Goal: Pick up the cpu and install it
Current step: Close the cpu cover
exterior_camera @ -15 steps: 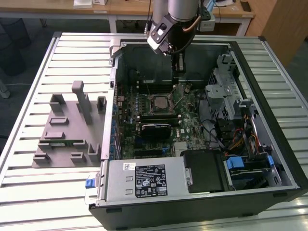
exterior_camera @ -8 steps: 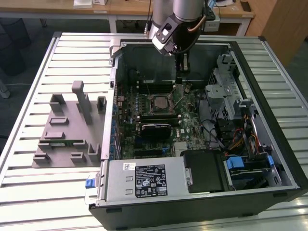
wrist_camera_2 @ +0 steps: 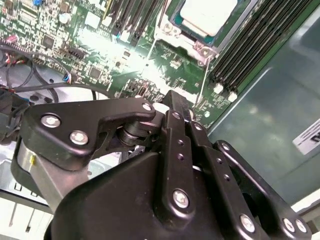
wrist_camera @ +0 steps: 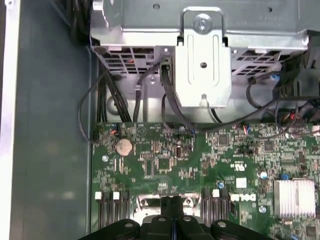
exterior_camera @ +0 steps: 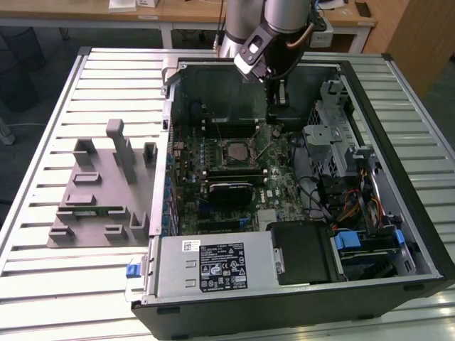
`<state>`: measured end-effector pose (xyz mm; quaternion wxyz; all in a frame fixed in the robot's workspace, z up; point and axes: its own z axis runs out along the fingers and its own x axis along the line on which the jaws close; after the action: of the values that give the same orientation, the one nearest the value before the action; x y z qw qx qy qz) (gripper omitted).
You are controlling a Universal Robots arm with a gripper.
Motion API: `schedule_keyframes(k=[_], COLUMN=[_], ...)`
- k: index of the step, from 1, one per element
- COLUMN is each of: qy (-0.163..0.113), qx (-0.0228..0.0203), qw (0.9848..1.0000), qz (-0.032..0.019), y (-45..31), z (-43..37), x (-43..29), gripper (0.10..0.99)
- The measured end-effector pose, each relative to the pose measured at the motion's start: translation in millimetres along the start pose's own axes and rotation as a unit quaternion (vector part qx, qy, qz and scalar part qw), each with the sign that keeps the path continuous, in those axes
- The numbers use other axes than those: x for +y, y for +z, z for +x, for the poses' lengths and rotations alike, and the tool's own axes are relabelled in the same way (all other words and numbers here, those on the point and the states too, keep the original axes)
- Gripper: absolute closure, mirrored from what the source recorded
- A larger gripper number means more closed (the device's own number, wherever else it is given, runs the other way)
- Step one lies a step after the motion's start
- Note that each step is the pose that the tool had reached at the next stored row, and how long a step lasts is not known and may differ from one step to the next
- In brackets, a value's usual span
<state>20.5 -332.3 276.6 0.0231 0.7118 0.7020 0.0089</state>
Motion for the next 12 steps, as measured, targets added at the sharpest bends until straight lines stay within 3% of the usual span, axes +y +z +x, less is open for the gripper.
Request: schedule_keyframes(k=[7, 12], qy=[0.000, 0.000], qx=[0.0000, 0.0000], qw=[1.0000, 1.0000], qz=[0.0003, 0.0007], y=[4.1, 11.2], z=[0.2, 0.4], x=[7.8, 10.7], gripper=[0.980, 0.980])
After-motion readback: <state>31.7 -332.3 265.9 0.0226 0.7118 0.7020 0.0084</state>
